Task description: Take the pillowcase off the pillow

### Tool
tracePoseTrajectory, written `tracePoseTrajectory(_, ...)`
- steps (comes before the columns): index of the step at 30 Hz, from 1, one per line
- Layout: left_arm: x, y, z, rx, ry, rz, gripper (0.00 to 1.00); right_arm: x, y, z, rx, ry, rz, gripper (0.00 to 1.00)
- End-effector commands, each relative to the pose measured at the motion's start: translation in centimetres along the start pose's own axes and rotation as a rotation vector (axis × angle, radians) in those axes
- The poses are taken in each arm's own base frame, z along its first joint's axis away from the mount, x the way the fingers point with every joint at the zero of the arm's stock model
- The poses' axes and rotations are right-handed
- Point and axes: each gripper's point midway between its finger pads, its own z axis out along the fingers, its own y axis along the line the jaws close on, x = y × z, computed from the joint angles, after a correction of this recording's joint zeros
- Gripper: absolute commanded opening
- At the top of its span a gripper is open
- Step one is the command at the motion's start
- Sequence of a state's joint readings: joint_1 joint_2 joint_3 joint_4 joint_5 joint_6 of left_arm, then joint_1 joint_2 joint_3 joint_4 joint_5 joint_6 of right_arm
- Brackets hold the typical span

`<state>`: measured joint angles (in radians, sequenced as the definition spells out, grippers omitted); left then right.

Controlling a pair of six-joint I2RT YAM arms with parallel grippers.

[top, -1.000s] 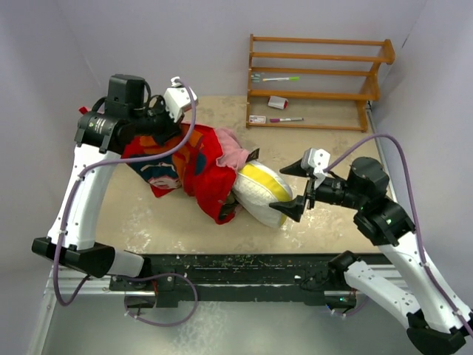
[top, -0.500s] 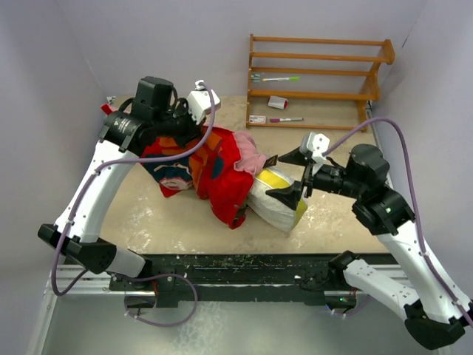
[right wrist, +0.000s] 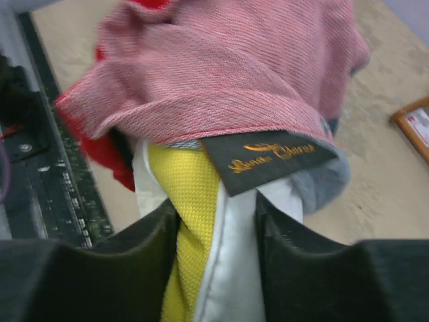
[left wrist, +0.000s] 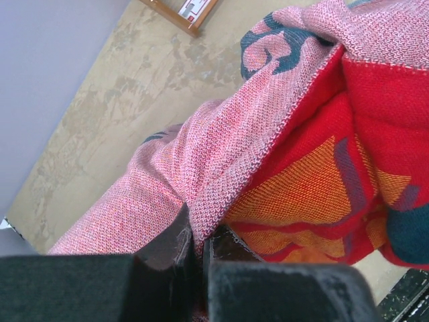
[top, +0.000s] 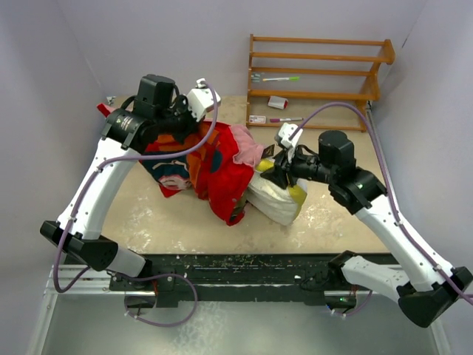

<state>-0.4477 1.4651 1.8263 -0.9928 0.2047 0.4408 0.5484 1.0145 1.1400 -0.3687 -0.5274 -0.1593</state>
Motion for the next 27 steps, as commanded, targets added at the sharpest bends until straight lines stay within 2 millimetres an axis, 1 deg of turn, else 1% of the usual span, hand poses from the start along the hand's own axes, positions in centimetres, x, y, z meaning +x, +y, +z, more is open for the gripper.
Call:
tracePoseTrajectory(1,-3.3,3.1,-3.4,-0.158,-0.104,0.070,0.00,2.5,-5.2,-0.1,0.299,0.067,0.038,0.07)
tracePoseTrajectory(2,-3.2,3.4,-4.0,-0.174,-0.102,0.073,0.00,2.3,-6.0,-0.5,0.353,0.042,0.031,0.00)
tracePoseTrajectory(4,-2.8,3.8,-4.9,-0.188,-0.096,0.074,0.02,0.1,-6.7,-1.4,0.413,-0.064,0.012,0.00)
tracePoseTrajectory(5,-2.3,3.7,-5.3,-0.180,-0.081,0.079,0.16,-1.0,-6.9,-2.0,0.435,-0.112,0.006,0.00)
tracePoseTrajectory(7,-0.9,3.3,-6.0,-0.148,-0.037,0.084,0.66,-1.9,-7.4,-2.3,0.465,-0.136,0.010,0.00)
tracePoseTrajectory(8,-0.2,3.3,-6.5,-0.142,-0.016,0.086,0.80,-2.0,-7.8,-2.2,0.477,-0.128,0.014,0.00)
tracePoseTrajectory(9,0.6,3.6,-6.9,-0.143,0.006,0.089,0.85,-2.0,-8.1,-2.1,0.486,-0.112,0.017,0.00)
tracePoseTrajectory(10,1.4,4.2,-7.6,-0.151,0.025,0.096,0.88,-2.0,-8.3,-2.0,0.491,-0.097,0.019,0.00)
tracePoseTrajectory(12,3.1,5.8,-9.4,-0.193,0.066,0.110,0.89,-2.1,-8.6,-1.8,0.498,-0.084,0.022,0.00)
tracePoseTrajectory(16,6.1,9.1,-12.7,-0.296,0.134,0.189,0.89,-3.3,-7.9,-1.9,0.460,-0.134,-0.010,0.00)
tracePoseTrajectory(18,7.1,10.6,-13.6,-0.325,0.157,0.207,0.89,-3.7,-7.4,-2.0,0.431,-0.148,-0.030,0.00)
tracePoseTrajectory(20,7.8,12.2,-13.9,-0.351,0.174,0.204,0.88,-3.8,-6.6,-1.9,0.388,-0.145,-0.057,0.00)
tracePoseTrajectory(21,7.9,12.9,-14.0,-0.366,0.170,0.208,0.88,-3.9,-6.2,-2.0,0.371,-0.149,-0.068,0.00)
tracePoseTrajectory(23,7.0,13.9,-14.1,-0.393,0.135,0.231,0.88,-4.0,-5.7,-2.3,0.349,-0.156,-0.086,0.00)
tracePoseTrajectory(25,5.8,14.2,-14.1,-0.389,0.090,0.269,0.89,-4.1,-5.2,-2.4,0.328,-0.160,-0.100,0.00)
tracePoseTrajectory(27,4.6,14.0,-13.9,-0.361,0.045,0.319,0.90,-4.2,-4.9,-2.6,0.316,-0.165,-0.109,0.00)
